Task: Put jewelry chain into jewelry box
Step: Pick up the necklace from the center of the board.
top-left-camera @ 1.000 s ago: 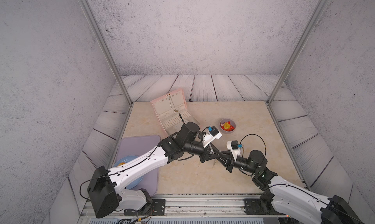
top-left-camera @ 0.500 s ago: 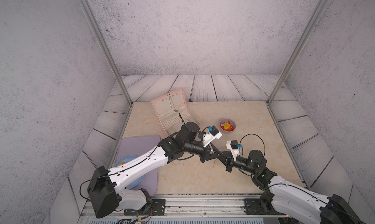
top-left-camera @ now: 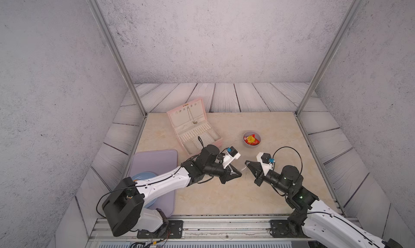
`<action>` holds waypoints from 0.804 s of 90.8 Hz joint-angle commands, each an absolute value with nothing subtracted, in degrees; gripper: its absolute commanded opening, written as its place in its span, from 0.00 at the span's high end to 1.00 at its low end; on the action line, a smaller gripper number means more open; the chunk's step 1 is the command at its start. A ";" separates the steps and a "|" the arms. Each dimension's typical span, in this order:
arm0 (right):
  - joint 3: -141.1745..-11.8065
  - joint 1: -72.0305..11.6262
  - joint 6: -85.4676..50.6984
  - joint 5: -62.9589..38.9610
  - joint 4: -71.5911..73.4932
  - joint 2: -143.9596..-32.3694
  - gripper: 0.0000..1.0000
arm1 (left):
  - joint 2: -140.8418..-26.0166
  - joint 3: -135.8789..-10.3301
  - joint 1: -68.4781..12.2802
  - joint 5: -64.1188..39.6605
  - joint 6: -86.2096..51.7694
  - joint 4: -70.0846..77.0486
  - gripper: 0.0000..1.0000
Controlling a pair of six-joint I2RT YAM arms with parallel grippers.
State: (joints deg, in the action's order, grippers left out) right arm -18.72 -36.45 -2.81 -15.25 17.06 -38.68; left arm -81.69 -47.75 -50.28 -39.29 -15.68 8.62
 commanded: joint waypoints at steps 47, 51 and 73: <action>-29.88 -37.24 18.11 -0.64 0.21 -47.04 1.00 | -82.64 -44.24 -47.50 -33.65 -16.88 14.98 0.12; -30.00 -37.31 18.18 -0.12 -0.03 -47.43 1.00 | -80.51 -43.16 -47.11 -31.82 -16.88 14.01 0.09; -29.45 -38.02 17.62 -0.21 -0.19 -46.39 1.00 | -65.04 -42.78 -37.30 -11.21 -25.89 -2.65 0.01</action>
State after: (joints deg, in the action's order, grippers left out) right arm -28.42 -37.28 17.34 -1.32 0.60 -47.33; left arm -69.82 -41.98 -42.87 -23.83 -20.05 6.37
